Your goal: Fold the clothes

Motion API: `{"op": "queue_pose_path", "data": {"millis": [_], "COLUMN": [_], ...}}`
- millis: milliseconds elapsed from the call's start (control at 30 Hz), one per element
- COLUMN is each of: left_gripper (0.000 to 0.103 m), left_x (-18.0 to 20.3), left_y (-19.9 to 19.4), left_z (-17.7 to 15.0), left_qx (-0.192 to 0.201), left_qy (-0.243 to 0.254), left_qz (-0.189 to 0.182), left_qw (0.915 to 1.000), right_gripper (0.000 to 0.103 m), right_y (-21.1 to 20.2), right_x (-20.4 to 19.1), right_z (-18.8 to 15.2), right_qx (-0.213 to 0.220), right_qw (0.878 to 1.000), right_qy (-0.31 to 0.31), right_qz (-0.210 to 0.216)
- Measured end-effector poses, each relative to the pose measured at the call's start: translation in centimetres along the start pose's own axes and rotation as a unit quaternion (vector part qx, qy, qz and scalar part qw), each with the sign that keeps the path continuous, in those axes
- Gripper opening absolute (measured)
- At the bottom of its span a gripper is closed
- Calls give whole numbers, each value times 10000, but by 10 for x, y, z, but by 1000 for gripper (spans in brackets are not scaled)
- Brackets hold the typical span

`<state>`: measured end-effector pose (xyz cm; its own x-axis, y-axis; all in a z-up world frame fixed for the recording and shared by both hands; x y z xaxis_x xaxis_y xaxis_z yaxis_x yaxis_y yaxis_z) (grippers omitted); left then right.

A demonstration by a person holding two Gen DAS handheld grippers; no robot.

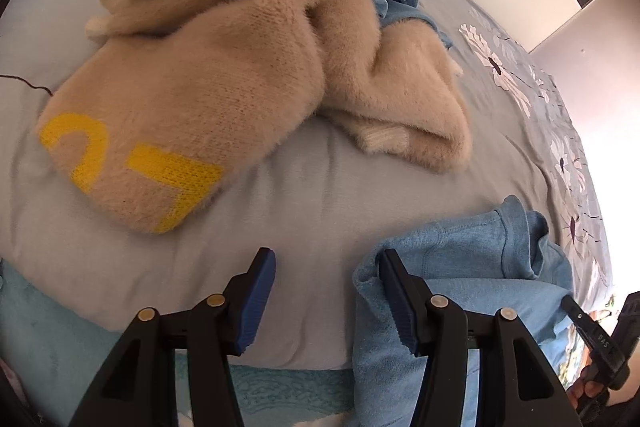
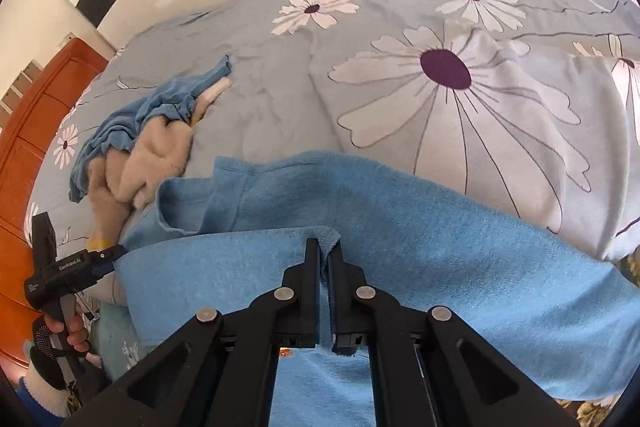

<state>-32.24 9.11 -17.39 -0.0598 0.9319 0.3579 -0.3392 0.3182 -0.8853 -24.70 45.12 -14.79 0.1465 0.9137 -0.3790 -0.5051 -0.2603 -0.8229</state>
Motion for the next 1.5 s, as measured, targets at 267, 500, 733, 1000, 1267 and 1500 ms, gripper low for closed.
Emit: {"op": "queue_pose_path", "data": {"millis": [267, 500, 733, 1000, 1267, 1500], "left_gripper": [58, 58, 65, 69, 69, 69], "left_x": [-15, -29, -4, 19, 34, 28], "left_y": [-14, -55, -78, -59, -53, -61], "left_z": [5, -6, -63, -166, -191, -180], "left_qx": [136, 728, 827, 81, -270, -124], "left_qy": [-178, 189, 433, 244, 362, 246], "left_qz": [171, 667, -66, -267, -308, -359], "left_qw": [9996, 9949, 9956, 9993, 9985, 9990], "right_gripper": [3, 22, 38, 38, 36, 5], "right_y": [8, -44, -146, -168, -155, -162], "right_x": [14, 71, 218, 305, 297, 272], "right_z": [-2, -16, -90, -153, -140, -112], "right_qx": [-97, 240, 832, 1076, 1331, 1383], "right_qw": [9997, 9966, 9693, 9194, 9099, 9269], "right_qy": [176, 264, 1968, 3610, 3844, 3367], "right_qz": [-126, -737, -1214, -1129, -813, -917]}}
Point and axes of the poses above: each gripper's, at about its wrist camera, not at the fingertips, and y roughly the way its jaws point, x to its right, z to its top, the point moved 10 cm from there along y, roughly the way its jaws point, and after that the axes turned 1 degree about -z, right-handed, at the moved point
